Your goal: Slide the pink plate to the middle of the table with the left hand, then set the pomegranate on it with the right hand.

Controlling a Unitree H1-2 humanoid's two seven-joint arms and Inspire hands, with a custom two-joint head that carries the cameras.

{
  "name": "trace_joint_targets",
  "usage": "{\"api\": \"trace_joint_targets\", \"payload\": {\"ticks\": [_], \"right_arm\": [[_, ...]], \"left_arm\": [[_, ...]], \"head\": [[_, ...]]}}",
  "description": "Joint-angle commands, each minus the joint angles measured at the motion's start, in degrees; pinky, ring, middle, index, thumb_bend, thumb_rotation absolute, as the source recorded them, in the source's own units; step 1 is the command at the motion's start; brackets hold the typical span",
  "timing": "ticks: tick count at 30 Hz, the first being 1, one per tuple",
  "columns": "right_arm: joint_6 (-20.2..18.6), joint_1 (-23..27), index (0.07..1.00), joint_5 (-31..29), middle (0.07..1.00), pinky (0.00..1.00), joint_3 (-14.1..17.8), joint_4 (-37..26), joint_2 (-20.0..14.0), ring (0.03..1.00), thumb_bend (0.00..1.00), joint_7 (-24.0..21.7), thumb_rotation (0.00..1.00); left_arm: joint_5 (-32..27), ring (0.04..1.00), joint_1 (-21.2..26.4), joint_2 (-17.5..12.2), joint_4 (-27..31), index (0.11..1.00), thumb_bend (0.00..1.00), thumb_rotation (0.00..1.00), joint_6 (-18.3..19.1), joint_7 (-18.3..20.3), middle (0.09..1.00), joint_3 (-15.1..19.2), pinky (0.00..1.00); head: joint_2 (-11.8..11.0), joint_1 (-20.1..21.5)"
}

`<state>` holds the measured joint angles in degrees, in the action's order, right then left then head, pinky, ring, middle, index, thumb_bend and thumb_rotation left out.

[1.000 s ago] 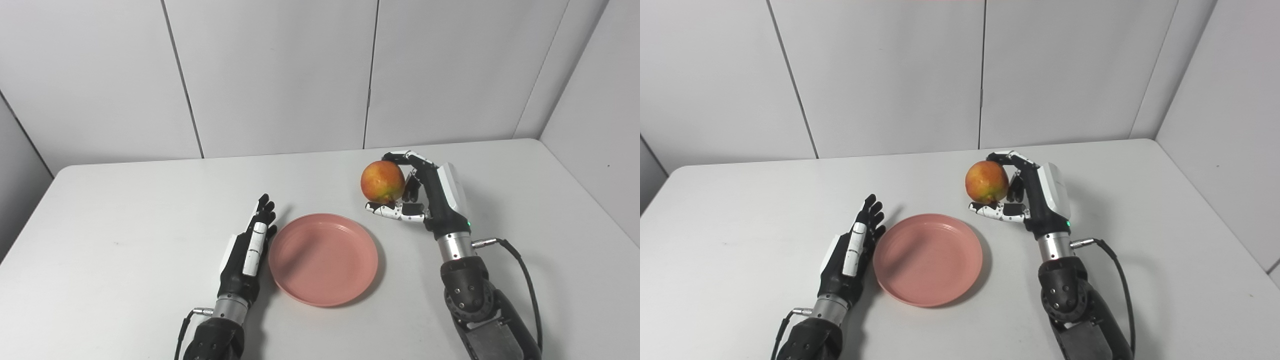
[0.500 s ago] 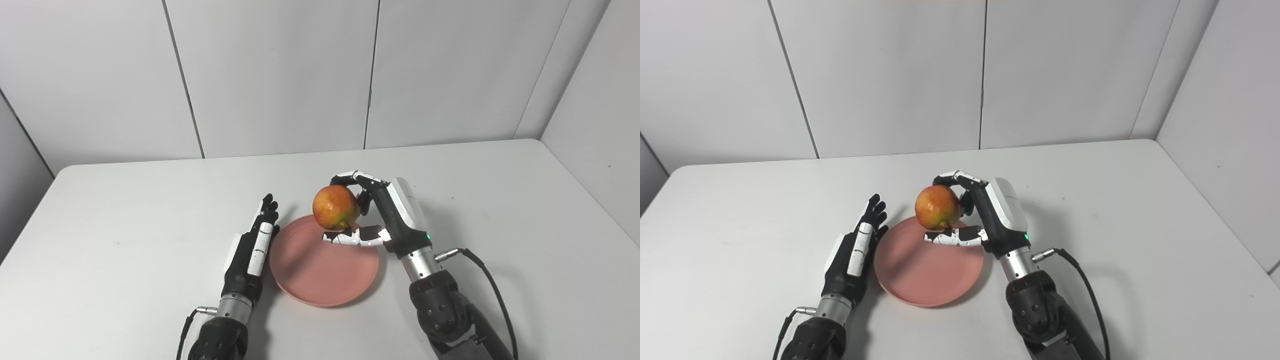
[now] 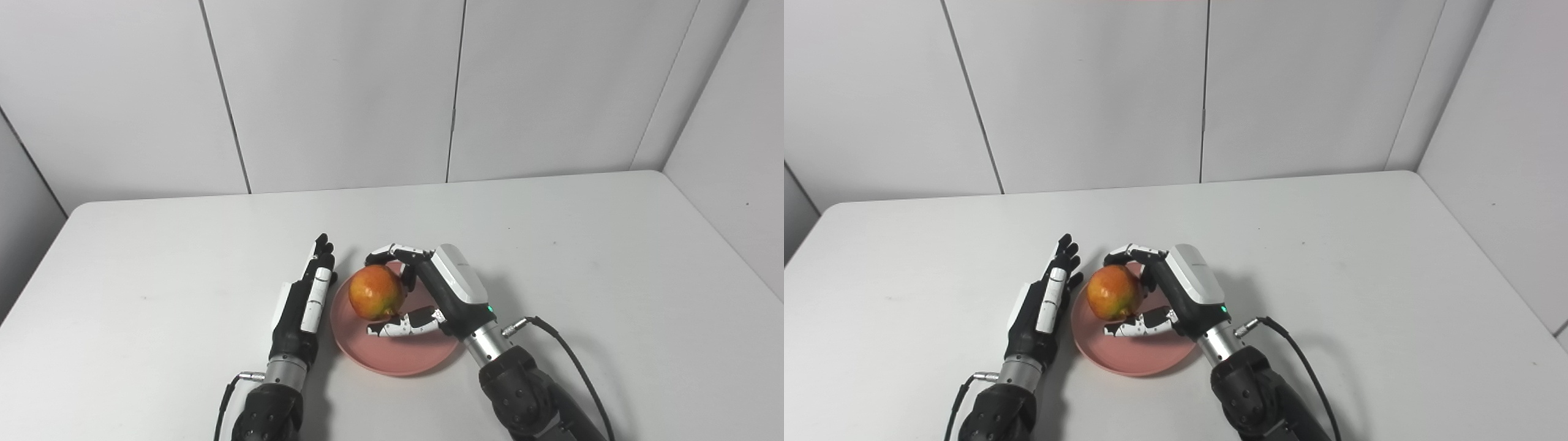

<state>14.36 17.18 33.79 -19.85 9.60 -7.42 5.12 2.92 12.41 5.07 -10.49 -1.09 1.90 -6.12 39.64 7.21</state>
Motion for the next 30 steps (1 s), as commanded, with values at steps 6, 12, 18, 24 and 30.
{"api": "trace_joint_targets", "payload": {"ticks": [6,12,18,24,30], "right_arm": [[3.27,2.55,0.509,2.60,0.458,0.34,-0.45,0.03,-1.64,0.407,0.52,0.65,0.00],[3.80,3.33,0.496,5.62,0.474,0.35,-0.76,1.10,-2.75,0.424,0.52,1.82,0.00],[5.30,4.40,0.472,9.38,0.502,0.46,-0.85,1.55,-3.84,0.542,0.52,4.02,0.00],[3.15,4.29,0.483,10.54,0.721,0.56,-0.71,-0.02,-4.02,0.672,0.51,3.11,0.11],[-0.33,3.43,0.485,11.85,0.830,0.66,-0.77,-2.22,-3.80,0.789,0.51,0.39,0.12]], "left_arm": [[0.53,0.989,2.23,0.46,2.02,0.991,0.59,1.00,-2.15,-0.60,1.000,-0.30,0.96],[1.28,0.986,2.29,0.55,2.14,0.989,0.59,1.00,-1.88,-1.00,1.000,-0.52,0.95],[1.34,0.990,2.50,0.44,1.96,0.994,0.60,1.00,-1.83,-0.90,1.000,-0.71,0.95],[2.15,0.984,2.30,0.52,2.45,0.990,0.60,1.00,-1.47,-1.41,1.000,-0.88,0.94],[1.49,0.989,2.28,0.25,2.46,0.999,0.61,1.00,-1.80,-0.63,1.000,-0.88,0.95]], "head": [[-0.01,-0.09],[0.00,-0.01],[0.01,0.12],[0.04,0.19],[0.09,0.25]]}}
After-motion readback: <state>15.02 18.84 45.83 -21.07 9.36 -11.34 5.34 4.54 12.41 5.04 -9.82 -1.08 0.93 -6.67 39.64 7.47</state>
